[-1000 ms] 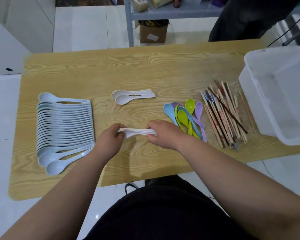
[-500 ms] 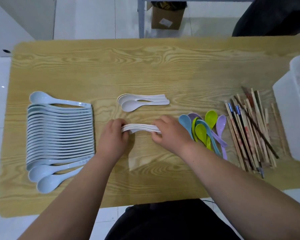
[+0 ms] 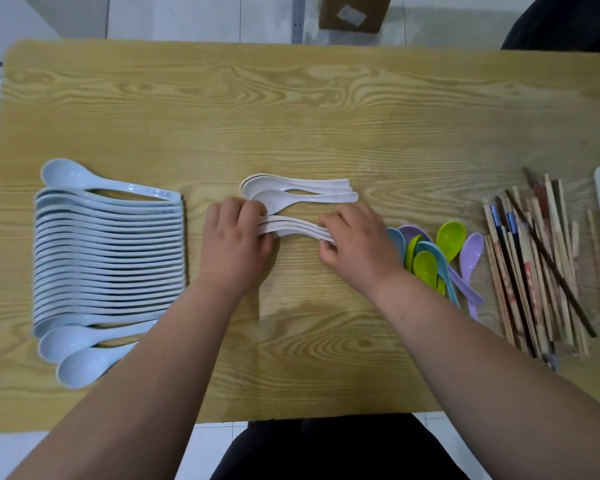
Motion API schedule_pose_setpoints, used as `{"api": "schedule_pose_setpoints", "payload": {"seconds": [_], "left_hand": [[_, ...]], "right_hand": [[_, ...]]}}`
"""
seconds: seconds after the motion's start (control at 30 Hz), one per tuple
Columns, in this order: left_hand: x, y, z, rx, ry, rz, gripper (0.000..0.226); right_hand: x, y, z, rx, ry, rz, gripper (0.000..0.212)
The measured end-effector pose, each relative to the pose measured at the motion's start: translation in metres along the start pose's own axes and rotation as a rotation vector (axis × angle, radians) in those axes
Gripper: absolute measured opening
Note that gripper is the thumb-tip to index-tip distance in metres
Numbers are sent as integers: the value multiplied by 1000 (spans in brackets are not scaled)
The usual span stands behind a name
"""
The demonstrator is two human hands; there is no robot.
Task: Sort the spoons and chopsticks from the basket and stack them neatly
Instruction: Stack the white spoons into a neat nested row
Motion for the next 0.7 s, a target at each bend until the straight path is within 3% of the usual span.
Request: {"api": "schedule_pose_setpoints", "payload": {"seconds": [0.1, 0.3, 0.43, 0.7], "left_hand": [[5, 0, -5, 15, 24, -40, 27], [32, -5, -18, -142, 92, -179, 27], [33, -2, -12, -178, 25, -154, 41], [-21, 14, -9, -184, 141, 20, 50]], "right_hand": [[6, 0, 0, -24, -1, 28, 21], [32, -4, -18, -22, 200, 61, 24], [39, 2, -22, 39, 125, 122, 27], [-13, 28, -28, 103, 72, 105, 48]]}}
Point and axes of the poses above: each hand's wrist, its own x-axis towards the middle knuckle, its own z-axis out of the back of the hand, y = z × x, the point moved 10 cm from there along x, towards the middle knuckle, and after that the axes turned 1 degree about -y, right-handed, at the moved point
